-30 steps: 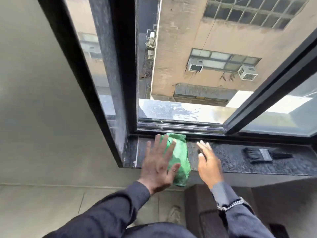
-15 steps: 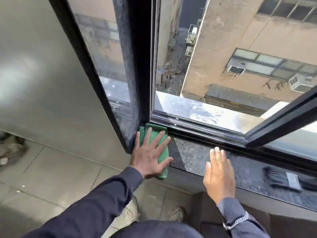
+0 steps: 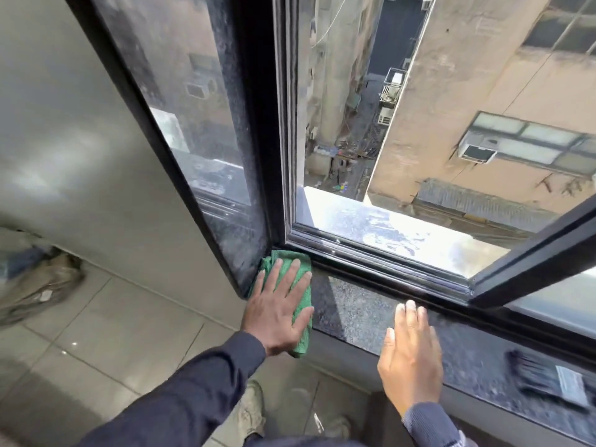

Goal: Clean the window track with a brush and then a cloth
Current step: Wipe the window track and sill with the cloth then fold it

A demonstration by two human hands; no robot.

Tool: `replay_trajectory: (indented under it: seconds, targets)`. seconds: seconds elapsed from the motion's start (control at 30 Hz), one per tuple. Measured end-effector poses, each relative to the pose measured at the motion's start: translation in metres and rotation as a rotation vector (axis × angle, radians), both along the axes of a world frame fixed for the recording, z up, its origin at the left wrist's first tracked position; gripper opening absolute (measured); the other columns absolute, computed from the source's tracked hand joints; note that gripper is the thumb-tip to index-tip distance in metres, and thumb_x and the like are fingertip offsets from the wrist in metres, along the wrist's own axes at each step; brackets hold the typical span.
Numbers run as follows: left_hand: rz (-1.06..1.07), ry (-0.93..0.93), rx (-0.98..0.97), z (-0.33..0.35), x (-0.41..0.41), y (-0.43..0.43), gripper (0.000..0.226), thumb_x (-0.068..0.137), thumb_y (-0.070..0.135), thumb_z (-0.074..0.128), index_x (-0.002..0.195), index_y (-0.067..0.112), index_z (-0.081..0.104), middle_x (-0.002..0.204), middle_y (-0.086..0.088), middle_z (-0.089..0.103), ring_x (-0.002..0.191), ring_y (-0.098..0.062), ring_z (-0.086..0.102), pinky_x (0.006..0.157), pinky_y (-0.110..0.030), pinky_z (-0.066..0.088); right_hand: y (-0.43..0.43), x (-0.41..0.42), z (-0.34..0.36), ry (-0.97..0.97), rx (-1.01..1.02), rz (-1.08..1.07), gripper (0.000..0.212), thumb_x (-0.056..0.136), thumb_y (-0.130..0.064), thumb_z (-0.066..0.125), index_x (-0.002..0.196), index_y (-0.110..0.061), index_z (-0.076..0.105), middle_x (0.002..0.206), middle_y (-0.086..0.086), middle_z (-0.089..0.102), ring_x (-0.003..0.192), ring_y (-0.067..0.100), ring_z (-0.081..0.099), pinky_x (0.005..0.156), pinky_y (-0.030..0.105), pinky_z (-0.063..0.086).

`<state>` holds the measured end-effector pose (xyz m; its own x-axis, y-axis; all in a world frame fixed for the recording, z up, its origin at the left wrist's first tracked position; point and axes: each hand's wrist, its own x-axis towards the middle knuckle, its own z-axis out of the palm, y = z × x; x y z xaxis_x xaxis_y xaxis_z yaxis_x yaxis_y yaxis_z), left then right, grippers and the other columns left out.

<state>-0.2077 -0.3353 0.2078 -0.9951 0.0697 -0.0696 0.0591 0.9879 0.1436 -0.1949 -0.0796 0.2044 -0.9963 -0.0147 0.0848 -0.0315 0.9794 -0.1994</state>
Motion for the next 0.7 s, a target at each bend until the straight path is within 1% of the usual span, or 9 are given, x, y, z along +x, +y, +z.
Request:
replay_trajectory:
  seconds: [0.13,0.3,0.33,0.4,0.5,0.57,0.6,0.63,0.7]
  targets:
    - [0.067,-0.019,0.006,0.006,-0.014,0.007,0.067,0.092,0.056,0.023,0.154,0.034,0.012,0.168,0.0,0.009,0.154,-0.028,-0.001,0.124,-0.053,0.006,0.002,-0.001,0.0,0.015,-0.008,0.01,0.057,0.096,-0.028,0.026,0.14,0.002,0.048,0.147,0.021,0.049,0.14,0.038,0.04,0.112,0.054,0.035]
    - [0.177,0.034,0.03,-0.001,0.015,0.02,0.067,0.094,0.054,0.025,0.155,0.03,0.015,0.168,-0.002,0.01,0.154,-0.03,0.002,0.124,-0.051,0.002,0.003,0.0,0.0,0.006,-0.017,0.029,0.06,0.096,-0.03,0.024,0.141,0.002,0.046,0.148,0.021,0.047,0.141,0.038,0.039,0.113,0.054,0.034]
    - [0.197,0.035,0.03,-0.001,0.02,0.024,0.066,0.094,0.053,0.026,0.155,0.029,0.018,0.167,-0.003,0.013,0.154,-0.032,0.006,0.124,-0.052,0.004,0.003,-0.001,0.0,0.005,-0.02,0.027,0.06,0.096,-0.03,0.024,0.141,0.002,0.046,0.148,0.021,0.047,0.141,0.038,0.039,0.113,0.054,0.034]
    - [0.241,0.059,0.059,0.001,0.028,0.032,0.062,0.095,0.05,0.029,0.152,0.027,0.029,0.164,-0.004,0.026,0.151,-0.034,0.019,0.122,-0.055,0.018,0.002,-0.003,0.001,-0.007,-0.033,0.023,0.061,0.096,-0.032,0.022,0.142,0.0,0.045,0.15,0.02,0.046,0.142,0.037,0.037,0.113,0.053,0.033]
    - [0.309,0.21,0.208,0.01,0.028,0.034,0.048,0.094,0.036,0.04,0.135,0.019,0.057,0.146,-0.009,0.055,0.135,-0.038,0.048,0.109,-0.054,0.041,0.002,-0.003,0.0,0.003,-0.064,0.017,0.061,0.096,-0.033,0.023,0.144,-0.002,0.043,0.153,0.017,0.042,0.145,0.034,0.032,0.117,0.049,0.025]
    - [0.354,0.358,0.284,0.011,0.029,0.031,0.036,0.088,0.021,0.055,0.12,0.01,0.067,0.13,-0.014,0.066,0.119,-0.039,0.059,0.098,-0.051,0.05,0.003,-0.002,0.004,0.01,-0.179,0.014,0.052,0.096,-0.027,0.034,0.141,-0.003,0.047,0.152,0.017,0.044,0.145,0.034,0.033,0.118,0.042,0.02]
    - [0.402,0.413,0.303,0.011,0.031,0.03,0.031,0.084,0.016,0.061,0.113,0.008,0.069,0.124,-0.015,0.067,0.113,-0.039,0.061,0.093,-0.05,0.052,0.003,0.0,0.006,0.043,-0.284,0.03,0.046,0.095,-0.023,0.042,0.135,-0.003,0.053,0.145,0.017,0.051,0.139,0.034,0.04,0.116,0.037,0.022]
    - [0.49,0.438,0.33,0.01,0.035,0.03,0.028,0.08,0.016,0.067,0.108,0.01,0.069,0.119,-0.015,0.066,0.108,-0.038,0.06,0.088,-0.048,0.052,0.0,0.006,0.01,0.104,-0.395,0.059,0.039,0.092,-0.021,0.048,0.125,-0.005,0.059,0.131,0.015,0.059,0.128,0.032,0.049,0.112,0.028,0.027]
    - [0.749,0.424,0.459,0.011,0.042,0.032,0.034,0.075,0.023,0.078,0.105,0.013,0.064,0.115,-0.013,0.06,0.108,-0.038,0.055,0.084,-0.048,0.047,-0.015,0.029,0.018,0.194,-0.549,0.086,0.023,0.086,-0.024,0.052,0.103,-0.014,0.064,0.102,0.0,0.064,0.103,0.02,0.057,0.098,0.009,0.031]
